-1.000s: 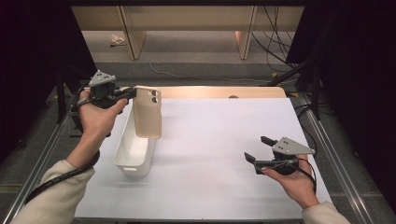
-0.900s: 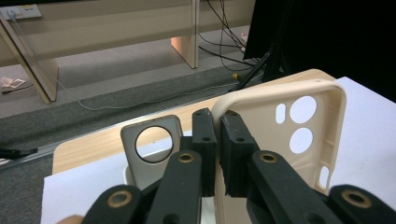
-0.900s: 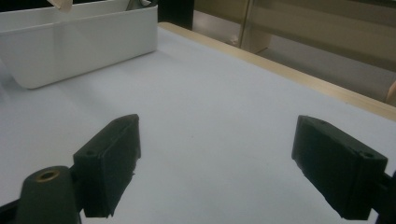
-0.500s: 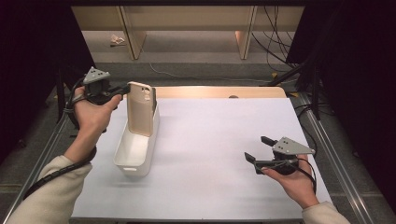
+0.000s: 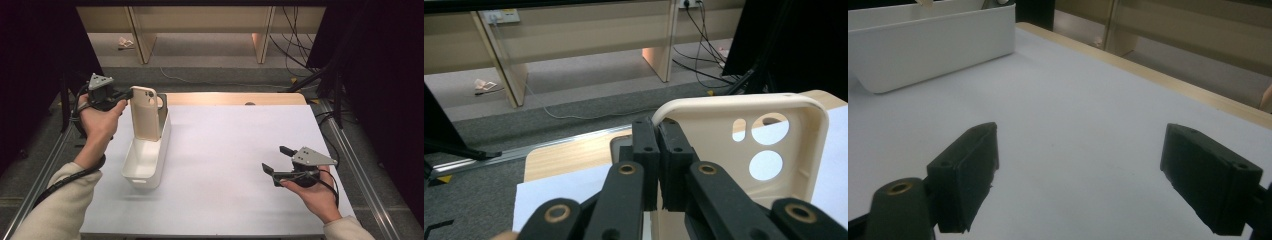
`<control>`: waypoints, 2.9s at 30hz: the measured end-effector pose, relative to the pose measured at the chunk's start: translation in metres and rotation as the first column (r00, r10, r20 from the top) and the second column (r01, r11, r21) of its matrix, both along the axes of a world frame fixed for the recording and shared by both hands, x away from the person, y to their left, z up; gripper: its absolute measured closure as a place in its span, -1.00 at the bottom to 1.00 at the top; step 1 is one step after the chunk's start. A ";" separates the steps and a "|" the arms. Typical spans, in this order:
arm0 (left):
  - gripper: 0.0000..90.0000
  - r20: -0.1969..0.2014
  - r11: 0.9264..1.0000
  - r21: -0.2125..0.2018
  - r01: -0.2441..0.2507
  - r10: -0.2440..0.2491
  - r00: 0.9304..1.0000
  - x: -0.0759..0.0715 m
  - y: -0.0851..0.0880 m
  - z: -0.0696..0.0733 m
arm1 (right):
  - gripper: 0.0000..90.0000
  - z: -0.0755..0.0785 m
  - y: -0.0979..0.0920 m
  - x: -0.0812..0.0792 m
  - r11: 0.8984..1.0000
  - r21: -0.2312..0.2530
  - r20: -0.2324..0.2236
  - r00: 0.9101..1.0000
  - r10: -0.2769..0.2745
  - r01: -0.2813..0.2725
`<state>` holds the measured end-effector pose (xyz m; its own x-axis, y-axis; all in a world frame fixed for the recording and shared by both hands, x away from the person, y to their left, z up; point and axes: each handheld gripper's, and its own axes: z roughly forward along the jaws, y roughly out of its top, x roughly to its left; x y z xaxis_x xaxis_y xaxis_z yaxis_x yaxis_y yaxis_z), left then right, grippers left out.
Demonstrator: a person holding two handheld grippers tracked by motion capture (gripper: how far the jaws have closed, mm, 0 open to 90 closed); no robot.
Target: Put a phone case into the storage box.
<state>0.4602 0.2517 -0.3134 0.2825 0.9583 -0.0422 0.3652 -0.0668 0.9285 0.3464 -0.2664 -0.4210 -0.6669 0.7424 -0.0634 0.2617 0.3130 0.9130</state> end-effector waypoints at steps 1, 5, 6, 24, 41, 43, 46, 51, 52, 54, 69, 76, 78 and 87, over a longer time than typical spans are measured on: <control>0.94 0.000 1.000 0.003 -0.005 0.005 1.000 0.001 0.000 -0.001 | -0.63 0.000 0.000 0.000 1.000 0.000 0.002 1.000 0.001 -0.001; 0.94 0.001 0.999 0.008 -0.034 0.034 0.999 0.006 0.000 -0.004 | -0.63 0.001 0.000 0.000 1.000 0.003 0.005 1.000 -0.001 0.001; 0.94 -0.001 0.999 0.006 -0.038 0.038 0.999 0.008 0.000 -0.005 | -0.63 0.001 0.000 0.000 1.000 0.003 0.005 1.000 -0.002 0.002; 0.94 -0.033 0.994 0.002 -0.107 0.107 0.994 0.038 -0.011 -0.018 | -0.63 0.000 -0.002 0.000 1.000 0.007 0.005 1.000 -0.002 0.002; 0.94 -0.037 0.987 0.000 -0.163 0.163 0.986 0.053 -0.013 -0.023 | -0.63 0.000 -0.001 0.000 1.000 0.008 0.004 1.000 -0.001 0.001; 0.94 -0.036 0.986 0.001 -0.169 0.169 0.985 0.055 -0.014 -0.024 | -0.63 0.000 -0.001 0.000 1.000 0.007 0.004 1.000 0.000 0.000; 0.94 -0.037 0.984 0.005 -0.178 0.178 0.983 0.058 -0.014 -0.027 | -0.63 0.000 -0.002 0.000 1.000 0.009 0.005 1.000 -0.001 0.000; 0.94 -0.039 0.982 0.033 -0.185 0.186 0.982 0.063 -0.017 -0.032 | -0.62 0.000 -0.002 0.000 1.000 0.010 0.006 1.000 0.000 0.000; 0.94 -0.041 0.982 0.034 -0.186 0.188 0.981 0.064 -0.018 -0.033 | -0.62 0.000 -0.002 0.000 1.000 0.009 0.006 1.000 0.001 -0.001; 0.94 -0.044 0.982 0.034 -0.188 0.189 0.981 0.066 -0.019 -0.035 | -0.63 0.000 -0.002 0.000 1.000 0.010 0.006 1.000 0.000 0.000; 0.94 -0.059 0.975 0.064 -0.213 0.216 0.975 0.073 -0.021 -0.050 | -0.62 0.000 -0.002 -0.001 1.000 0.011 0.007 1.000 0.001 -0.001; 0.94 -0.070 0.973 0.079 -0.218 0.223 0.972 0.075 -0.022 -0.058 | -0.62 0.000 -0.003 -0.001 1.000 0.012 0.007 1.000 0.001 -0.001; 0.94 -0.073 0.972 0.083 -0.218 0.224 0.972 0.075 -0.023 -0.060 | -0.62 0.000 -0.002 -0.001 1.000 0.012 0.008 1.000 0.000 0.000; 0.93 -0.086 0.970 0.110 -0.217 0.227 0.970 0.078 -0.025 -0.070 | -0.62 0.000 -0.003 -0.001 1.000 0.012 0.008 1.000 0.002 -0.003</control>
